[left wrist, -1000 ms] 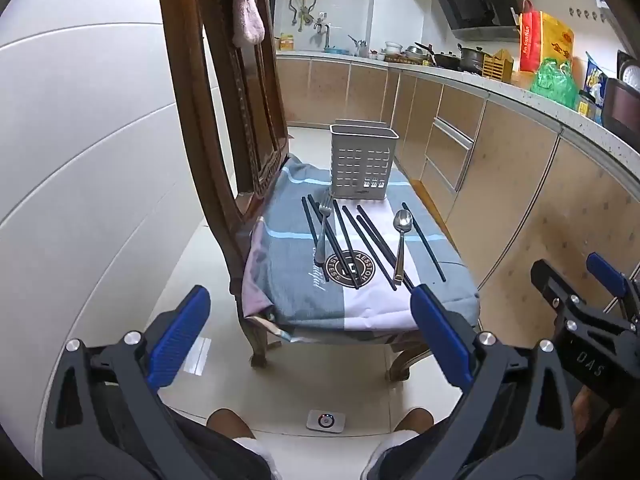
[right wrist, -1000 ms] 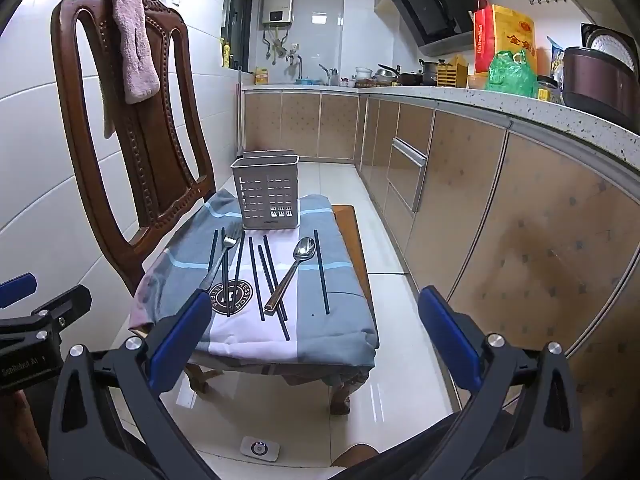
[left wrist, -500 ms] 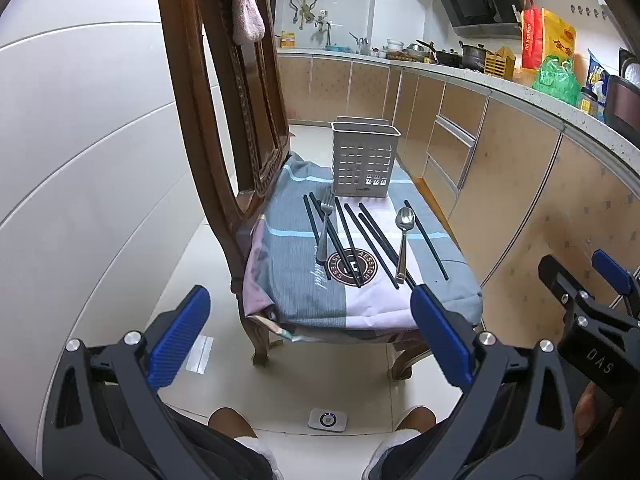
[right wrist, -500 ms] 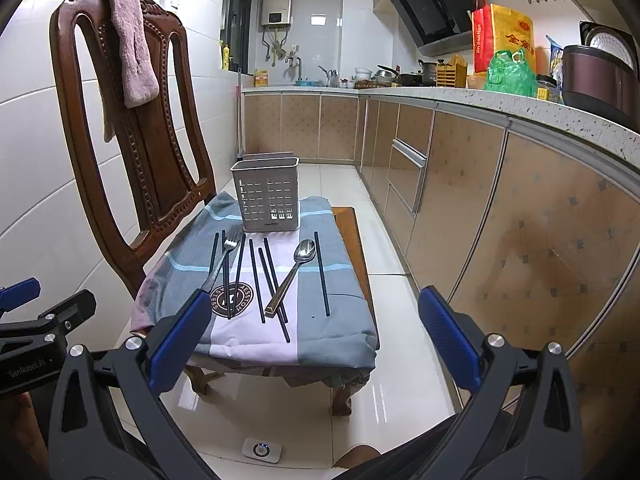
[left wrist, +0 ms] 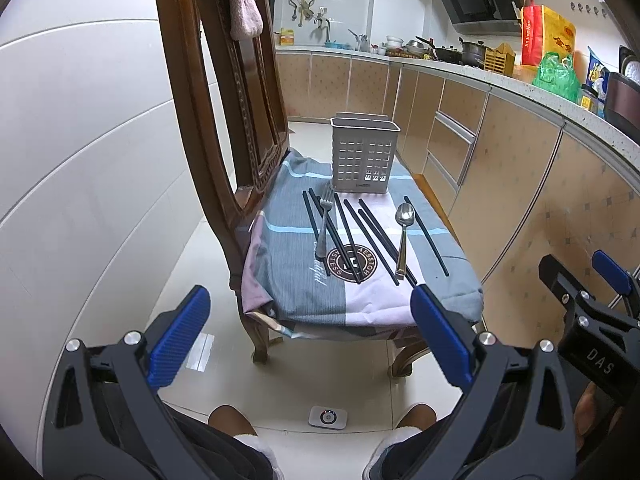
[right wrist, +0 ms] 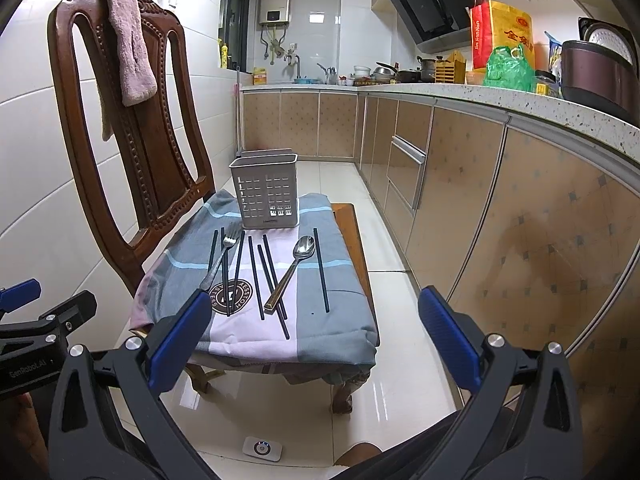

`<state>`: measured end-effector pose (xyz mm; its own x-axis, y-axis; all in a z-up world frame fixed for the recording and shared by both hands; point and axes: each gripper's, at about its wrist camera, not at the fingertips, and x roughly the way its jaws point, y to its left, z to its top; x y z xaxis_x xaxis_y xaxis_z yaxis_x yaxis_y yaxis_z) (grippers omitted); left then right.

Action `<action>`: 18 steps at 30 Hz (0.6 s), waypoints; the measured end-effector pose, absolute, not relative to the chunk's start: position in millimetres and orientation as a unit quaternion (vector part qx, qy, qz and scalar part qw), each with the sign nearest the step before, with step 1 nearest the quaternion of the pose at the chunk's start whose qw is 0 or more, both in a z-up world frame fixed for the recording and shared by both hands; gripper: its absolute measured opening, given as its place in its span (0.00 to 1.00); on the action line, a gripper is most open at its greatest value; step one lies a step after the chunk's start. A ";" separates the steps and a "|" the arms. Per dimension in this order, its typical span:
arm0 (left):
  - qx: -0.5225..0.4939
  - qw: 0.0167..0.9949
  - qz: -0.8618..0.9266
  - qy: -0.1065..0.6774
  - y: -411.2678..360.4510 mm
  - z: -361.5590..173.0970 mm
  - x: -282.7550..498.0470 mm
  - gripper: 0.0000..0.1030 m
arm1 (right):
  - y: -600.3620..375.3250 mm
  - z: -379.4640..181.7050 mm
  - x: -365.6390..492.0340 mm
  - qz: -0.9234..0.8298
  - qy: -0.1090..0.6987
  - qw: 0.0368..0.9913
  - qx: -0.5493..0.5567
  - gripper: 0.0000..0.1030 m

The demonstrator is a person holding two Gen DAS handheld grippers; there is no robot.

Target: Organize utensils

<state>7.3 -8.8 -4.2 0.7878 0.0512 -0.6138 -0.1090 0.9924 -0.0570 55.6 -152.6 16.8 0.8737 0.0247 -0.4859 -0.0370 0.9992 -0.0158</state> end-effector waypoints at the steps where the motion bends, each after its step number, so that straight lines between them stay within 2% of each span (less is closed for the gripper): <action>1: -0.045 0.944 0.042 0.324 -8.7 -4.5 8.0 0.96 | -153.0 16.8 55.7 0.016 0.251 0.968 -0.012 0.98; 18: -0.042 0.942 0.040 0.330 -11.1 -7.8 8.6 0.96 | -154.0 14.3 55.1 0.018 0.253 0.967 -0.009 0.98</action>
